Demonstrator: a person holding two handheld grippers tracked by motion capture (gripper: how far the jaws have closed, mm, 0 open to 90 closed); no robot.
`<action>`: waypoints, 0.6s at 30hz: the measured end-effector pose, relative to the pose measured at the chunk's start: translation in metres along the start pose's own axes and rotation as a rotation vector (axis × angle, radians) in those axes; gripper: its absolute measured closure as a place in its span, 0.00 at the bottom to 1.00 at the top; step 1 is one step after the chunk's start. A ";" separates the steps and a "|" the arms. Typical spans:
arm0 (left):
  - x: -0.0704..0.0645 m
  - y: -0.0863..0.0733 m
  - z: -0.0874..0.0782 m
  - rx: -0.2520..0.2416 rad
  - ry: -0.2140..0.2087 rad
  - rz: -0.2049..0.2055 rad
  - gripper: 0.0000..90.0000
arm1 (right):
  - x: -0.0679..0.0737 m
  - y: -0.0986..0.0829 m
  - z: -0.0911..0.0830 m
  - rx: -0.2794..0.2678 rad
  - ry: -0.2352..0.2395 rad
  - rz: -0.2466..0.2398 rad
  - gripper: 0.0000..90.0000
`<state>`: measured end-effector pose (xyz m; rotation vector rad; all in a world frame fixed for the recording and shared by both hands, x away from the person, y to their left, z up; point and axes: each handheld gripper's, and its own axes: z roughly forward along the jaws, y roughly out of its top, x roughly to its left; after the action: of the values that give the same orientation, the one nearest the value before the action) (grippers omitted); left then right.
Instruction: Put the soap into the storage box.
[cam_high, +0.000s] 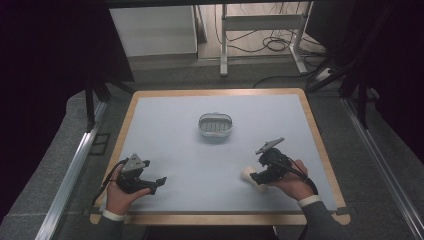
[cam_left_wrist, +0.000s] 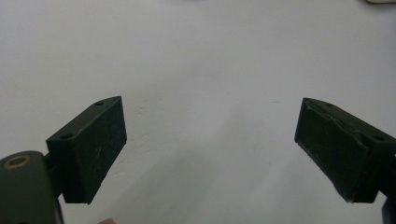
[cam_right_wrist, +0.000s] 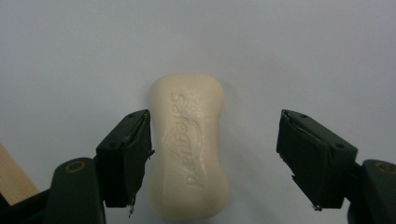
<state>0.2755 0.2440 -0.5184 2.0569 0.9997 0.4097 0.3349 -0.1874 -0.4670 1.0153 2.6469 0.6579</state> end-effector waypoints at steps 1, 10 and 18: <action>0.000 0.000 0.000 0.001 0.000 0.000 0.11 | 0.003 0.000 0.003 0.026 0.005 -0.007 0.30; 0.000 0.000 0.000 0.001 -0.001 0.001 0.11 | 0.009 0.004 0.014 0.090 0.022 -0.021 0.35; -0.001 0.001 -0.001 -0.003 -0.003 0.004 0.11 | 0.013 0.006 0.024 0.159 0.022 -0.025 0.38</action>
<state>0.2743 0.2435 -0.5169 2.0566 0.9928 0.4099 0.3378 -0.1663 -0.4857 1.0186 2.7629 0.4626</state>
